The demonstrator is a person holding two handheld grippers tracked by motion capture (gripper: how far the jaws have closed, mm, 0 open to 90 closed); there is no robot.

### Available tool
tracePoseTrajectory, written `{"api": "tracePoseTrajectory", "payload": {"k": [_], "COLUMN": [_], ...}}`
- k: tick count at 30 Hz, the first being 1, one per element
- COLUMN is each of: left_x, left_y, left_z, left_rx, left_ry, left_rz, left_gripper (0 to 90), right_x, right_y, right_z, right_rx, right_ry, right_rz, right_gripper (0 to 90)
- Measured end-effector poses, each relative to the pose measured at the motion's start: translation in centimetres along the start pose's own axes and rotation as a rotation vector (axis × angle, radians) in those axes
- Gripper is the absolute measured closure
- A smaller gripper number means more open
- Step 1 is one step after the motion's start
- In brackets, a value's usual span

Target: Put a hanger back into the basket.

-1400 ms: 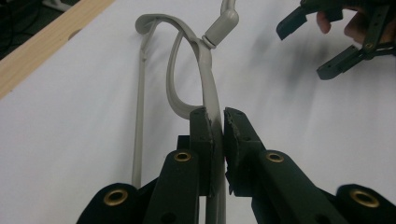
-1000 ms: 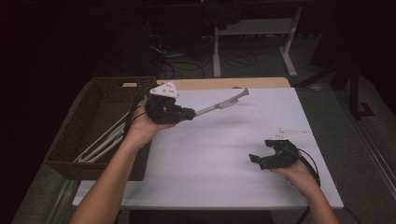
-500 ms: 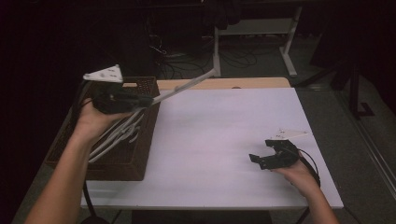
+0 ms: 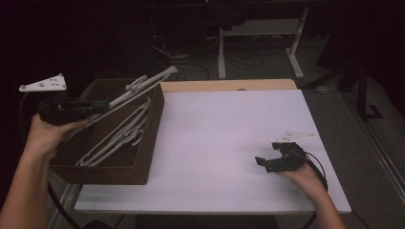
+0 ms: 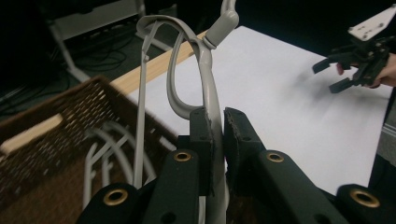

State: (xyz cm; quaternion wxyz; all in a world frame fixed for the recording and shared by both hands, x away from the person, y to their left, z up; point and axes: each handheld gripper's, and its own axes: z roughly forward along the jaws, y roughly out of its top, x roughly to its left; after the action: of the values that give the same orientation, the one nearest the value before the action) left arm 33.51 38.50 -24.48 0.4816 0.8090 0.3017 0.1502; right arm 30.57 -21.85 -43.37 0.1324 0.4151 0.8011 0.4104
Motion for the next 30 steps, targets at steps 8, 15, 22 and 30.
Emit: {"api": "tracePoseTrajectory", "payload": {"k": [8,15,22,30], "left_x": [1.9,3.1,3.7,4.8], "left_y": [-3.3,-5.6,-7.1,-8.9], "left_z": [-2.1,-1.7,0.5,1.4], "left_rx": [0.010,0.038,0.088,0.110], "left_ry": [0.064,0.070,0.080,0.065], "left_rz": [-0.061,-0.110,-0.117,-0.131], "left_gripper": [82.9,82.9,82.8,82.3], "right_x": [0.0,0.0,-0.1,-0.2], "right_y": [0.2,0.3,0.2,0.1], "right_z": [0.2,0.4,0.3,0.0], "right_rx": [0.006,0.007,0.007,0.003], "right_ry": [-0.005,-0.005,-0.005,-0.009], "right_rz": [-0.001,-0.002,0.000,0.003], "right_gripper": [9.4,9.3,9.4,9.4]}}
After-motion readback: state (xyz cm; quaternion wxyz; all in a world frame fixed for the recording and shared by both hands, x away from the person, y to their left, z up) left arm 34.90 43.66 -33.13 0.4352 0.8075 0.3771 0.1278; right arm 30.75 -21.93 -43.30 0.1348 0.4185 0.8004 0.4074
